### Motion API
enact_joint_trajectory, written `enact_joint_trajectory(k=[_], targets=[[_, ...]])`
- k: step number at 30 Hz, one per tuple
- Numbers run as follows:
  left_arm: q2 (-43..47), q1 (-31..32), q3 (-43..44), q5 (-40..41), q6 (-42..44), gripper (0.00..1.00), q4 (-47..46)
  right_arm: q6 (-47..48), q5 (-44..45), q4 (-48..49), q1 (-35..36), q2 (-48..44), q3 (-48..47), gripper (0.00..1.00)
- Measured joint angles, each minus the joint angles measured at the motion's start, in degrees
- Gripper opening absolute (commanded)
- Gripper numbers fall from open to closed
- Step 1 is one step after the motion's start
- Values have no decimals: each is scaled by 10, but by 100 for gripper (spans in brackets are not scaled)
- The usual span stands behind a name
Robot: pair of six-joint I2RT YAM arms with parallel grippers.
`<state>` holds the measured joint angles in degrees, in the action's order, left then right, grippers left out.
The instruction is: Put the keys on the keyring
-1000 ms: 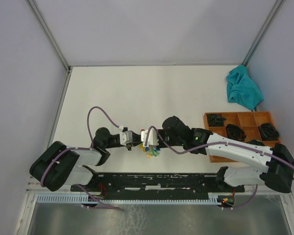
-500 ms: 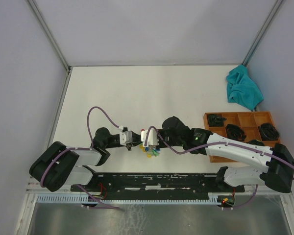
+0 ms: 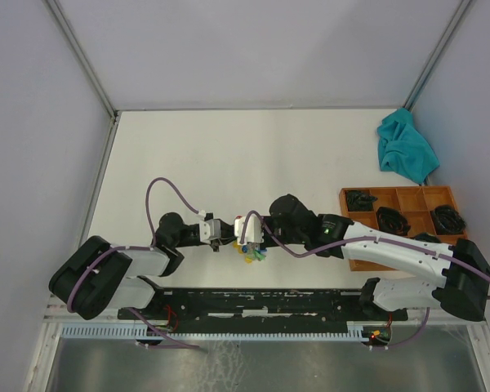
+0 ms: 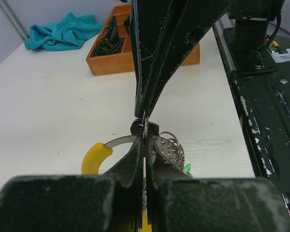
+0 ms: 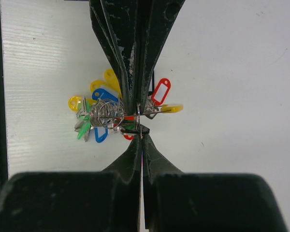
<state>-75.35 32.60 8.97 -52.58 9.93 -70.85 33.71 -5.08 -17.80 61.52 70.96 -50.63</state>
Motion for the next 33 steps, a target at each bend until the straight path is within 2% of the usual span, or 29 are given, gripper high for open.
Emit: enact_joint_trajectory(k=[33], targets=[[7, 0, 1, 5, 0, 3, 9, -11, -7, -10, 0, -8, 0, 1]])
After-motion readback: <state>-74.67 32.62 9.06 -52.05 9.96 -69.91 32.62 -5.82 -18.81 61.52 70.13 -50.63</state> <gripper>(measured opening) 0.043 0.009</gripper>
